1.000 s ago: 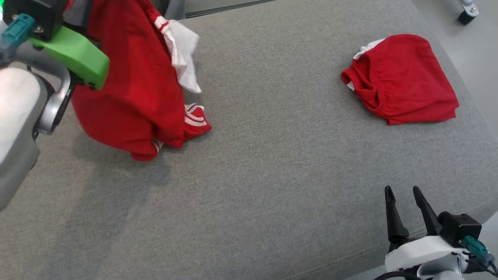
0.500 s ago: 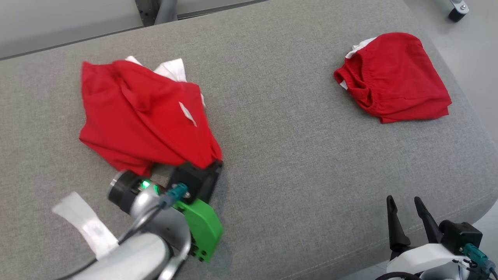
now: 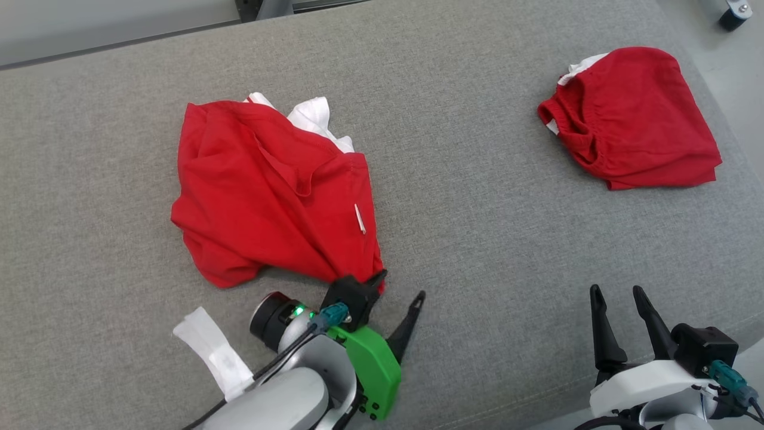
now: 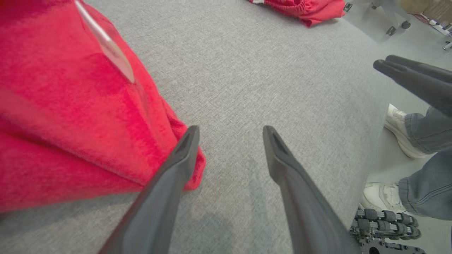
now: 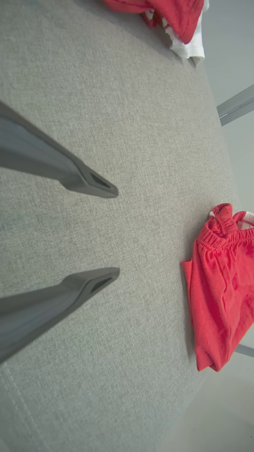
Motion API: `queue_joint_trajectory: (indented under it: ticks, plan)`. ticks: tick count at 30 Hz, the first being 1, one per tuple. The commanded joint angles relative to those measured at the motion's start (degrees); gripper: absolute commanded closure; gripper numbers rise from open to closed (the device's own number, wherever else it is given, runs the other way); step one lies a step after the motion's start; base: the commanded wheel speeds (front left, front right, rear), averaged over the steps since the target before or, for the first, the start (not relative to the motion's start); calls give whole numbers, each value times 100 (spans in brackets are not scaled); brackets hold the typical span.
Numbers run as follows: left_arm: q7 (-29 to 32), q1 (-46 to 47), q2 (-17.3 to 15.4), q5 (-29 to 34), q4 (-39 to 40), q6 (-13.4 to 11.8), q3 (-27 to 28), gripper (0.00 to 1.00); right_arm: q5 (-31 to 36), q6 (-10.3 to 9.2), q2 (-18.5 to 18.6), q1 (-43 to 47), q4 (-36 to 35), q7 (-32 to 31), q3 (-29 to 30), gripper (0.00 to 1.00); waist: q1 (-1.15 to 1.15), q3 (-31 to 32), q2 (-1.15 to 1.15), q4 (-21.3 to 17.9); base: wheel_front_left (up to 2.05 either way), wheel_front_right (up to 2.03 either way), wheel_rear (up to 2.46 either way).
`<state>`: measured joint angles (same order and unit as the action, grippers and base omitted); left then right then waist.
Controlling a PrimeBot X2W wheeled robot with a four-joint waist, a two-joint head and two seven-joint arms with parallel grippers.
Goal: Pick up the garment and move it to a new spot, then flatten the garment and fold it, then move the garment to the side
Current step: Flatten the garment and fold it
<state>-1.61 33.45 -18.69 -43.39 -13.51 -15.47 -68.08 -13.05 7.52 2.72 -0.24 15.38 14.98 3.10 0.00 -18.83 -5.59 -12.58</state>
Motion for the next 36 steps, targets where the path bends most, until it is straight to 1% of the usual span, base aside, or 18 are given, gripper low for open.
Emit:
queue_joint_trajectory:
  ticks: [1,3,4,7,9,10,12,13,14,16,18,20,23,25,28,33,35,36]
  plan:
    - [56,33,75,-171,80,107,76,0,38,-7,19,10,-9,8,34,0,0,-25,0,-1,0,0,0]
    - [188,204,89,-245,293,178,130,0,40,-7,17,8,-22,8,51,0,0,-45,0,0,0,0,0]
    - [241,313,71,-250,426,174,180,0,31,-7,17,6,-28,8,60,0,0,-61,0,1,0,0,0]
    - [494,704,-66,-177,667,85,307,0,-27,-7,18,-26,-39,8,47,0,0,-129,0,9,0,0,0]
    - [784,1080,-195,-135,613,97,401,0,-63,-7,16,-84,-32,8,2,0,0,-188,0,-1,0,0,0]
    - [978,1236,-206,-248,565,178,438,0,-91,-7,17,-117,-27,8,-21,0,0,-218,0,-10,0,0,0]
    - [1483,1699,-350,-237,372,391,372,0,-133,-7,17,-171,-19,8,-90,0,0,-285,0,-58,0,0,0]
    - [1760,1898,-384,-318,278,535,360,0,-162,-7,18,-199,-9,8,-120,0,0,-320,0,-88,0,0,0]
    - [2045,2016,-376,-550,186,662,409,0,-188,-7,18,-237,-8,8,-145,0,0,-357,0,-123,0,0,0]
    - [2663,2389,-505,-704,-45,932,360,0,-251,-7,19,-325,-2,8,-197,0,0,-437,0,-210,0,0,0]
    - [3161,2774,-666,-772,-298,1128,329,0,-319,-7,18,-413,4,8,-244,0,0,-515,0,-315,0,0,0]
    - [3581,3021,-725,-869,-503,1309,286,0,-398,-7,17,-460,29,8,-294,0,0,-570,0,-417,0,0,0]
    - [4232,3231,-798,-1228,-769,1578,297,0,-543,-7,18,-479,86,8,-349,0,0,-608,0,-560,0,0,0]
    - [4552,3379,-896,-1334,-873,1692,278,0,-626,-7,18,-490,108,8,-394,0,0,-615,0,-649,0,0,0]
    - [4820,3397,-946,-1504,-974,1774,275,0,-714,-7,18,-502,141,8,-435,0,0,-617,0,-755,0,0,0]
    - [4964,3387,-1006,-1640,-971,1814,329,0,-790,-7,18,-485,154,8,-465,0,0,-600,0,-840,0,0,0]
    - [5023,3338,-1007,-1728,-905,1857,324,18,-793,-7,18,-453,159,8,-454,0,0,-580,0,-856,0,0,0]
    - [5035,3320,-997,-1760,-862,1862,334,21,-786,-7,17,-435,163,8,-442,0,0,-568,0,-856,0,0,0]
